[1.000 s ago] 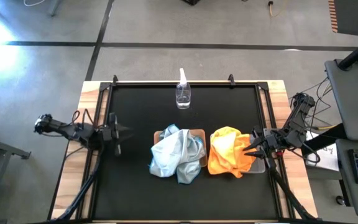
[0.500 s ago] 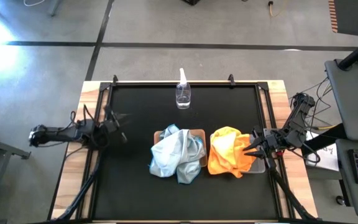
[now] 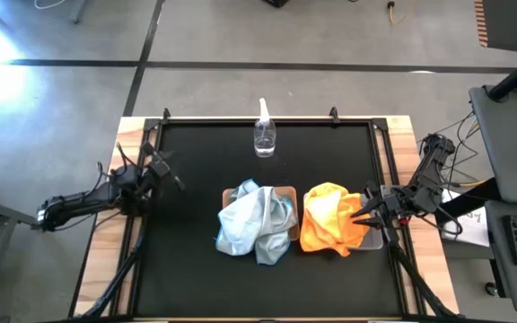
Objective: Sort microfiber towel by color & place in baskets
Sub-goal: Return to Home Position
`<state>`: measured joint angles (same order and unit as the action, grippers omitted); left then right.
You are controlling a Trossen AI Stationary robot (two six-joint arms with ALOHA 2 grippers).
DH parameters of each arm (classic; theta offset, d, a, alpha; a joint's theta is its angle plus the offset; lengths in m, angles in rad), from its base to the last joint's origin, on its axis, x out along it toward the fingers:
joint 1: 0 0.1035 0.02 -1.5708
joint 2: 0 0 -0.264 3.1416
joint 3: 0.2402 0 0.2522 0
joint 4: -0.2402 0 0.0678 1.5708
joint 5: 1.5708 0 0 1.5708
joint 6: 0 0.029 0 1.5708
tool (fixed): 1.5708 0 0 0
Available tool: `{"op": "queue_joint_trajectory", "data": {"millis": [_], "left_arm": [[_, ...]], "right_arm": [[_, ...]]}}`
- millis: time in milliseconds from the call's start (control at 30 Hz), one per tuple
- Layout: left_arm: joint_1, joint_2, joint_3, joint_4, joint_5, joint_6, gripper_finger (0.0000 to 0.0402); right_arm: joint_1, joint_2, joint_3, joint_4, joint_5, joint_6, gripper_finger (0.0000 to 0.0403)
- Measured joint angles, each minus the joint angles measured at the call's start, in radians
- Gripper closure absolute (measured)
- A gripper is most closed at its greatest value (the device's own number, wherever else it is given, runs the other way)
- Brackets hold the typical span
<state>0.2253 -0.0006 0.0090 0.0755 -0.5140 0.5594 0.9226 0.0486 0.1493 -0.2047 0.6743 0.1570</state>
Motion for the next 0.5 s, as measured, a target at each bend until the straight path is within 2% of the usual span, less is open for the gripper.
{"op": "queue_joint_trajectory", "data": {"millis": [367, 500], "left_arm": [[0.029, 0.001, 0.000, -0.001, 0.000, 0.000, 0.0323], [0.035, 0.079, 0.030, -0.083, -0.001, -0.023, 0.0323]], "right_arm": [[0.000, 0.000, 0.000, 0.000, 0.000, 0.000, 0.0335], [0.000, 0.000, 0.000, 0.000, 0.000, 0.000, 0.0335]]}}
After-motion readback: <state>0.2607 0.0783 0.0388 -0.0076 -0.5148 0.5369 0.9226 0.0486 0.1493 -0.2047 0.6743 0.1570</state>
